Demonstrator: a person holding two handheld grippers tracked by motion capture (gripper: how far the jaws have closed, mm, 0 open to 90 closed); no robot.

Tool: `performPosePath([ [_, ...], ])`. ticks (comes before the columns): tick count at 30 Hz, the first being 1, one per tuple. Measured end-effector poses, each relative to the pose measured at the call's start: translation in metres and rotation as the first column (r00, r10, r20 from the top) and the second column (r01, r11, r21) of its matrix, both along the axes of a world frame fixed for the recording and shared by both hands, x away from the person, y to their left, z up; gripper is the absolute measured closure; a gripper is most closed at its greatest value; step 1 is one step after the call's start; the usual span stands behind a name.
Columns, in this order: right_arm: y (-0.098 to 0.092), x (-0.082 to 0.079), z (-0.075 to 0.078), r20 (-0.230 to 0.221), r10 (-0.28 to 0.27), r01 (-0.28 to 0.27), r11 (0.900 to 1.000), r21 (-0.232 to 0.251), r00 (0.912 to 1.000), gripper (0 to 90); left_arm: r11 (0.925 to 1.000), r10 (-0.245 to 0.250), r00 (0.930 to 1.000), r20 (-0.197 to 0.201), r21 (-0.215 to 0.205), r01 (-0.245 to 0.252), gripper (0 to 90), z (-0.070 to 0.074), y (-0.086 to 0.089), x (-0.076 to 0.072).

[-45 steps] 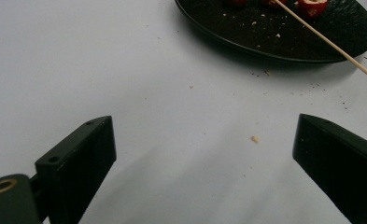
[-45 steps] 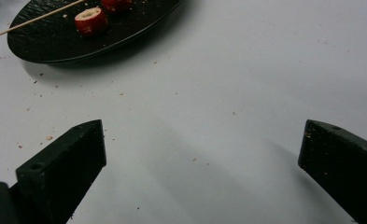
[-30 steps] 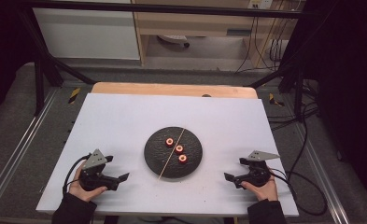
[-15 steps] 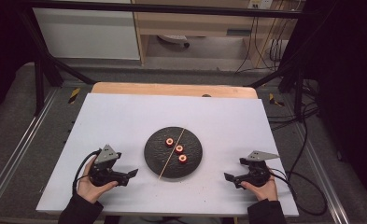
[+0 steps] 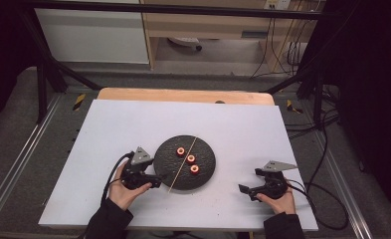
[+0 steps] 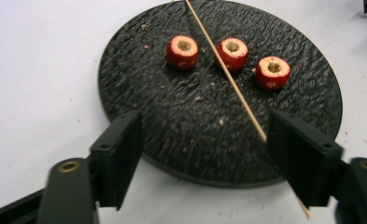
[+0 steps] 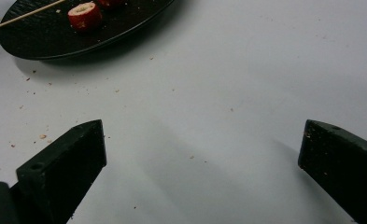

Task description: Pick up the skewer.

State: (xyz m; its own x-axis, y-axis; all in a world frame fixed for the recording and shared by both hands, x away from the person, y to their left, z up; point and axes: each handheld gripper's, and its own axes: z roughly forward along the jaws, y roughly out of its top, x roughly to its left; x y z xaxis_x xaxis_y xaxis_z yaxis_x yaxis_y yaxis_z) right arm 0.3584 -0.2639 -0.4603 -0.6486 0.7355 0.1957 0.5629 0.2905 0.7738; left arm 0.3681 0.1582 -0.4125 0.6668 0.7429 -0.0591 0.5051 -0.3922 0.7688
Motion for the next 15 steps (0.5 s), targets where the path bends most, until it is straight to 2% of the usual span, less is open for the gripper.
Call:
performPosePath([
  [1,0.000,0.000,0.000,0.000,0.004,-0.004,1.000,-0.005,1.0000,1.5,1.0000,0.000,1.0000,0.000,0.000,0.000,30.7,0.000,0.000,0.000],
  [10,0.000,0.000,0.000,0.000,0.002,-0.002,1.000,-0.006,1.0000,1.6,0.9999,0.014,0.9995,-0.028,-0.004,-0.014,50.3,-0.012,-0.039,0.002],
  [15,0.000,0.000,0.000,0.001,0.004,-0.004,1.000,-0.007,1.0000,1.6,0.9998,0.020,0.9990,-0.040,0.006,-0.020,59.1,-0.018,-0.051,0.003],
])
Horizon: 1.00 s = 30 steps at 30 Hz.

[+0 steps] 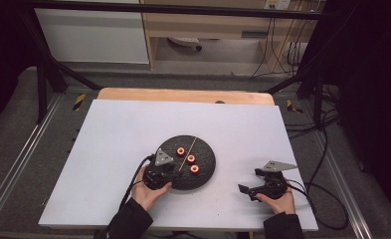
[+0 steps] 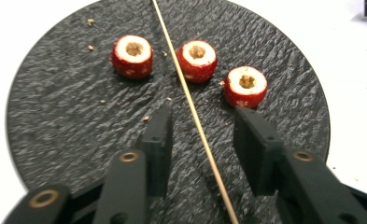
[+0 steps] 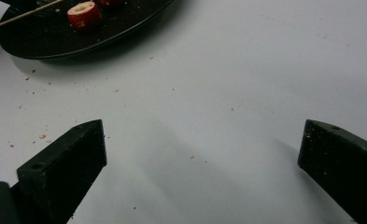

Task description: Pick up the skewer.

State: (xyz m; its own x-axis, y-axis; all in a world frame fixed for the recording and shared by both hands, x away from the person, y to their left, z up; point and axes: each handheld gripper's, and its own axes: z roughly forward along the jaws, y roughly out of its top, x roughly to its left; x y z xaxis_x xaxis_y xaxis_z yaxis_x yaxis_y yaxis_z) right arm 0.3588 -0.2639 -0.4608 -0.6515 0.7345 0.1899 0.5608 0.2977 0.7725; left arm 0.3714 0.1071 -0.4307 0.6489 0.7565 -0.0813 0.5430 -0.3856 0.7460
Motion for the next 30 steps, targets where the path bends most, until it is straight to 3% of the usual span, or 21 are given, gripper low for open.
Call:
performPosePath([
  [14,0.000,0.000,0.000,0.002,0.000,0.000,1.000,0.001,1.0000,1.7,0.9980,0.040,0.9975,-0.057,0.051,-0.037,75.8,-0.007,-0.011,0.000],
  [24,0.000,0.000,0.000,0.001,0.001,-0.001,1.000,0.003,1.0000,1.7,0.9941,0.085,0.9944,-0.061,0.072,-0.081,83.9,-0.006,-0.014,0.000],
  [30,0.000,0.000,-0.001,0.001,0.004,-0.004,1.000,0.002,1.0000,1.7,0.9931,0.102,0.9930,-0.059,0.064,-0.098,87.9,-0.005,-0.013,0.000],
])
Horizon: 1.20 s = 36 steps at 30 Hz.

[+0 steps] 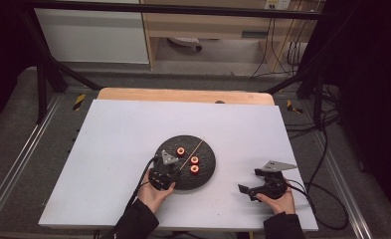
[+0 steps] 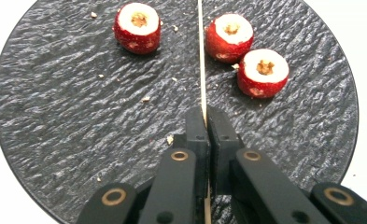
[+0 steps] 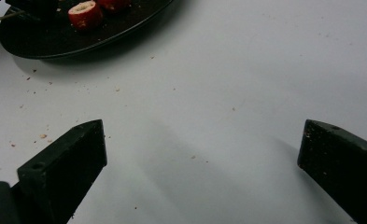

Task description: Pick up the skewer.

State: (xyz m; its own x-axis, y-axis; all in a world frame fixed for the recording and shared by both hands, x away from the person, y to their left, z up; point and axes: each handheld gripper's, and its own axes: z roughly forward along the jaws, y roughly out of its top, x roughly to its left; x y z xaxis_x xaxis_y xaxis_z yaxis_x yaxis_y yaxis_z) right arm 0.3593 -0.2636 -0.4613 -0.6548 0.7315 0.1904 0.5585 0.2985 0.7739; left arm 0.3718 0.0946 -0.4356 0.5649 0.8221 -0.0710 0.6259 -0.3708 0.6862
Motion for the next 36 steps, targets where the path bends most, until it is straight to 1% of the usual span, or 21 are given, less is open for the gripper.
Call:
performPosePath([
  [1,0.000,0.000,0.000,-0.002,-0.002,0.002,1.000,0.001,1.0000,1.7,1.0000,0.000,1.0000,0.005,0.000,0.000,88.0,0.000,0.001,0.000],
  [2,0.000,0.000,0.000,0.000,0.000,0.000,1.000,0.000,1.0000,1.7,1.0000,0.002,1.0000,0.001,-0.009,-0.002,88.1,0.001,0.001,-0.001],
  [3,0.000,0.000,0.000,0.001,0.000,0.000,1.000,0.000,1.0000,1.7,1.0000,0.002,1.0000,0.001,-0.009,-0.002,88.2,0.001,0.001,-0.001],
  [7,0.000,0.000,0.000,0.003,0.000,0.000,1.000,-0.001,1.0000,1.7,0.9995,0.005,0.9996,0.027,-0.032,-0.004,88.3,0.006,0.008,-0.003],
  [11,0.000,-0.001,0.001,0.001,-0.007,0.007,1.000,0.004,1.0000,1.7,0.9986,-0.010,0.9987,0.049,-0.051,0.013,88.3,0.011,0.017,-0.005],
  [14,0.000,-0.001,0.001,0.007,-0.005,0.005,1.000,0.004,1.0000,1.7,0.9976,-0.027,0.9977,0.061,-0.062,0.031,88.3,0.015,0.026,-0.007],
  [16,0.001,-0.001,0.002,0.012,-0.007,0.007,1.000,0.004,0.9999,1.7,0.9961,-0.057,0.9958,0.072,-0.063,0.061,88.3,0.018,0.033,-0.008],
  [17,0.001,-0.002,0.003,0.013,-0.006,0.006,1.000,0.001,0.9999,1.7,0.9958,-0.062,0.9954,0.072,-0.062,0.067,88.3,0.018,0.035,-0.008],
  [18,0.002,-0.001,0.003,0.025,-0.002,0.002,1.000,-0.005,0.9997,1.5,0.9949,-0.076,0.9941,0.077,-0.060,0.081,88.3,0.019,0.038,-0.008],
  [19,0.003,-0.002,0.004,0.024,-0.002,0.002,1.000,-0.009,0.9997,1.2,0.9929,-0.095,0.9924,0.078,-0.065,0.100,88.3,0.020,0.040,-0.008],
  [21,0.006,-0.002,0.007,0.037,0.007,-0.006,1.000,-0.023,0.9993,0.6,0.9923,-0.103,0.9920,0.074,-0.062,0.107,88.3,0.021,0.042,-0.008],
  [23,0.008,-0.002,0.008,0.043,0.012,-0.010,0.999,-0.031,0.9990,0.6,0.9891,-0.132,0.9886,0.072,-0.056,0.137,88.3,0.022,0.046,-0.007],
  [24,0.014,-0.002,0.011,0.060,0.027,-0.024,0.999,-0.046,0.9979,0.5,0.9876,-0.144,0.9872,0.068,-0.053,0.148,88.3,0.022,0.048,-0.007],
  [25,0.016,-0.002,0.012,0.064,0.029,-0.025,0.998,-0.057,0.9975,0.6,0.9843,-0.166,0.9841,0.063,-0.050,0.169,88.3,0.023,0.050,-0.006],
  [27,0.022,-0.002,0.015,0.079,0.028,-0.021,0.996,-0.091,0.9965,0.6,0.9833,-0.172,0.9831,0.062,-0.048,0.176,88.3,0.023,0.051,-0.005],
  [28,0.026,-0.002,0.017,0.084,0.037,-0.027,0.993,-0.115,0.9957,0.6,0.9787,-0.197,0.9787,0.058,-0.048,0.200,88.3,0.024,0.052,-0.004],
  [29,0.029,-0.002,0.018,0.085,0.047,-0.036,0.992,-0.125,0.9953,0.6,0.9777,-0.202,0.9777,0.058,-0.047,0.204,88.3,0.024,0.052,-0.004],
  [32,0.041,-0.002,0.022,0.099,0.083,-0.065,0.983,-0.174,0.9917,1.5,0.9699,-0.238,0.9698,0.055,-0.040,0.240,88.3,0.026,0.050,-0.004],
  [34,0.048,-0.003,0.026,0.110,0.109,-0.084,0.975,-0.205,0.9880,2.1,0.9633,-0.264,0.9632,0.051,-0.038,0.266,88.3,0.028,0.047,-0.004],
  [36,0.055,-0.003,0.031,0.130,0.135,-0.103,0.968,-0.227,0.9823,3.1,0.9563,-0.290,0.9557,0.050,-0.024,0.291,88.3,0.031,0.043,-0.004],
])
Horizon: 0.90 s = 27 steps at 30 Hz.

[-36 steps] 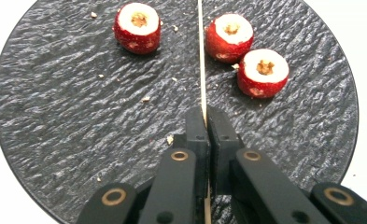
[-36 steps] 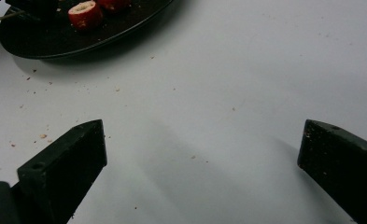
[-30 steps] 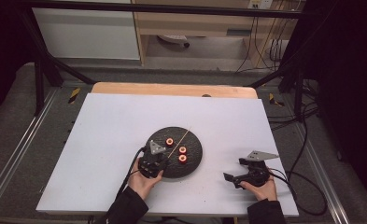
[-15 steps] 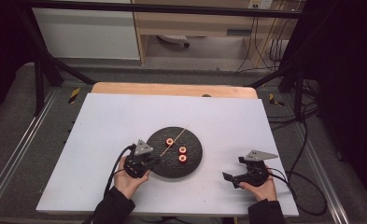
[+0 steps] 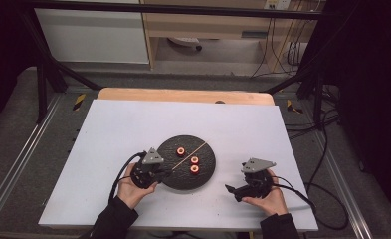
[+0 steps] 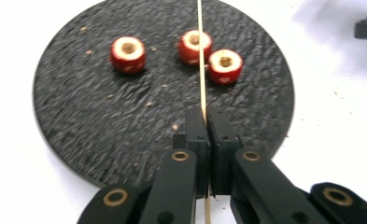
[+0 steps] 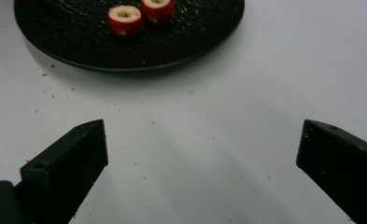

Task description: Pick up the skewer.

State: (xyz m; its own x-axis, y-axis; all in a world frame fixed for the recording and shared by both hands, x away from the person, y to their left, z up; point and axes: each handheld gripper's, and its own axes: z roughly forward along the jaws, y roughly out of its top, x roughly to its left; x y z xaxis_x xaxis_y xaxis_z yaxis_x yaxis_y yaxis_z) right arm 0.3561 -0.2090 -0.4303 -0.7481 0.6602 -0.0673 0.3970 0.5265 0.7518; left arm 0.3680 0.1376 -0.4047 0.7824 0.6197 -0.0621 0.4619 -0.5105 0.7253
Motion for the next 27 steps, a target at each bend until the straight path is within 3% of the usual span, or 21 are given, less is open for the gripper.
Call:
performPosePath([
  [4,0.008,-0.001,0.009,0.040,0.035,-0.034,0.999,-0.034,0.9986,4.4,0.9990,-0.040,0.9992,0.001,0.020,0.040,88.3,0.004,-0.009,0.001],
  [10,0.022,-0.004,0.021,0.102,0.113,-0.102,0.989,-0.106,0.9884,9.2,0.9940,-0.096,0.9953,-0.009,0.051,0.096,88.3,0.007,-0.026,0.001],
  [19,0.030,-0.009,0.022,0.140,0.184,-0.156,0.969,-0.189,0.9729,16.0,0.9750,-0.190,0.9816,-0.017,0.114,0.191,88.3,0.013,-0.058,-0.002],
  [24,0.033,-0.012,0.022,0.184,0.247,-0.203,0.952,-0.227,0.9515,21.9,0.9601,-0.237,0.9712,-0.024,0.146,0.238,88.3,0.014,-0.074,-0.006],
  [27,0.035,-0.012,0.020,0.203,0.286,-0.226,0.935,-0.273,0.9365,27.4,0.9529,-0.259,0.9655,-0.029,0.156,0.260,88.3,0.013,-0.081,-0.007],
])
